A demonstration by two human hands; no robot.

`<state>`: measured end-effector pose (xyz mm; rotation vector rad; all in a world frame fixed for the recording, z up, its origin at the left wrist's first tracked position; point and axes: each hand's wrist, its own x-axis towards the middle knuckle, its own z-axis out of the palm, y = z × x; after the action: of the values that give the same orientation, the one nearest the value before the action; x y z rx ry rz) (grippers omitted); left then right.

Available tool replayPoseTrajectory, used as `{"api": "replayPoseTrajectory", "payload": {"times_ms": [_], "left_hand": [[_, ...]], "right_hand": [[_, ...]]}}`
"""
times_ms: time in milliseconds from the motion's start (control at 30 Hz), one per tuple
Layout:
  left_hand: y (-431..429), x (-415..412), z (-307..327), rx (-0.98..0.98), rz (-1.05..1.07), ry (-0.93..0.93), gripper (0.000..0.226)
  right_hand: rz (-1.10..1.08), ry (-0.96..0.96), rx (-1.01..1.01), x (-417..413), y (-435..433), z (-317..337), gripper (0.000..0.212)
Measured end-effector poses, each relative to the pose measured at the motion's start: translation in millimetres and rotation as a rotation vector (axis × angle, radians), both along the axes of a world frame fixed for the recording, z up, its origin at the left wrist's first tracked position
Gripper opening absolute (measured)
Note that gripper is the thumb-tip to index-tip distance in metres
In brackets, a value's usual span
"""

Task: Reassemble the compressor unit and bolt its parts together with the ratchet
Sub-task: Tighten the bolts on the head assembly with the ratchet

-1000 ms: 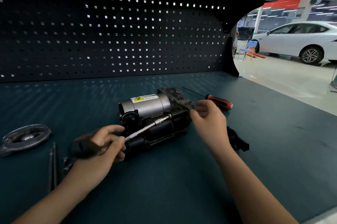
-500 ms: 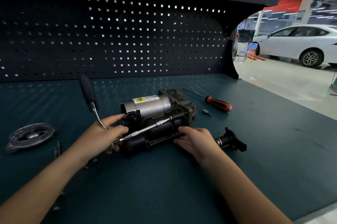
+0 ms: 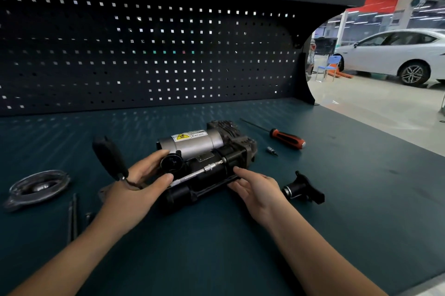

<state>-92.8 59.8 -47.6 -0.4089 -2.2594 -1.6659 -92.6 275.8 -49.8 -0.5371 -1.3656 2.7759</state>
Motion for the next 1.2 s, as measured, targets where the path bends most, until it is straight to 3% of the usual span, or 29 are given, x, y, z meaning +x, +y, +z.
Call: {"api": "replayPoseTrajectory", "payload": {"times_ms": [300,433,533,667,767,933,1033,1133,1200], "left_hand": [[7.1,-5.3,8.8,-0.074,0.056,0.157,0.038],[13.2,-3.0,7.9,-0.063,0.065,0.164,0.032],[14.5,-3.0,5.9,-0.077,0.076,0.163,0.031],[17.0,-3.4,3.1,-0.08,0.082,0.16,0.03],[15.9,-6.7,2.0,-0.077,0.09,0.179,0.034],[16.0,-3.6,-2.9,-0.183,0.087,0.331,0.047],[12.3,-4.8,-3.3,-0.33,0.131,0.489,0.013],[8.7,-2.3,-0.6,-0.408,0.203,0.47,0.031],[8.5,0.6,0.0,-0.372,0.235,0.41,0.02]], "right_hand": [[-0.021,0.014,-0.026,-3.7,3.3,-4.3,0.065],[0.003,0.073,0.04,-4.6,8.7,-2.4,0.064],[0.062,0.079,0.226,-5.2,10.9,-1.2,0.055],[-0.032,0.116,0.806,-5.2,10.3,-5.9,0.036],[-0.137,0.239,1.083,-7.5,12.1,-8.9,0.058],[-0.127,0.376,1.084,-10.1,15.7,-8.5,0.048],[-0.162,0.376,1.108,-13.0,17.7,-11.8,0.054],[-0.218,0.35,1.132,-14.1,17.3,-12.6,0.056],[-0.246,0.389,1.203,-11.2,15.6,-12.4,0.058]]}}
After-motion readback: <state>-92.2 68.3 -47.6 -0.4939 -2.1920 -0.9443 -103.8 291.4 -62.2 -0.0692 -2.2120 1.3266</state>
